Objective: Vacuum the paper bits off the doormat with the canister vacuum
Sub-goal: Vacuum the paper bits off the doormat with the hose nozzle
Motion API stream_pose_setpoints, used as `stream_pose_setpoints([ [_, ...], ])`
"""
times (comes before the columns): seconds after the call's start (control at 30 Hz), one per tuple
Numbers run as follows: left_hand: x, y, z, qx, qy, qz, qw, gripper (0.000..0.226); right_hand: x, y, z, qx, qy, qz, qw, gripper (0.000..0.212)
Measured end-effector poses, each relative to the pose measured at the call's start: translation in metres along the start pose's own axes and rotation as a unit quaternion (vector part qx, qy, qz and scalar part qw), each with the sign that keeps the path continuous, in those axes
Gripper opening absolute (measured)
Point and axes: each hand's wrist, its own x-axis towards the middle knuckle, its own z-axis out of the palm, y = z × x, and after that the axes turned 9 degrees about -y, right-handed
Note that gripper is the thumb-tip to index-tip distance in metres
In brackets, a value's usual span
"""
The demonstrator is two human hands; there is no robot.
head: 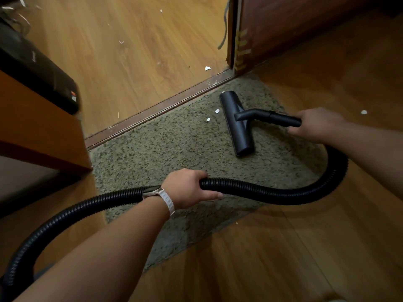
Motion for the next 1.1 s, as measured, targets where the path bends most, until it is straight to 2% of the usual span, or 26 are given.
stream_pose_setpoints([
  [0.2, -0.006, -0.004, -0.003, 0.004, 0.003, 0.001, 1.0, 0.061, 0.009, -0.019, -0.001, -0.002, 0.005, -0.013, 1.0, 0.035],
  [0.43, -0.017, -0.006, -0.009, 0.018, 0.007, -0.005, 1.0, 0.06, 0.018, -0.057, -0.009, -0.002, 0.005, -0.068, 0.998, 0.026],
  [0.7, -0.029, -0.015, -0.008, 0.026, -0.006, -0.02, 0.999, 0.061, 0.018, -0.11, -0.012, -0.071, 0.03, -0.139, 0.987, 0.018],
  [0.97, -0.03, -0.013, -0.005, 0.048, -0.018, -0.012, 0.999, 0.057, 0.006, -0.131, 0.0, -0.152, 0.029, -0.214, 0.965, 0.016],
  [1.1, -0.028, -0.014, -0.003, 0.041, -0.018, -0.012, 0.999, 0.057, 0.003, -0.126, -0.002, -0.16, 0.038, -0.206, 0.965, 0.016],
])
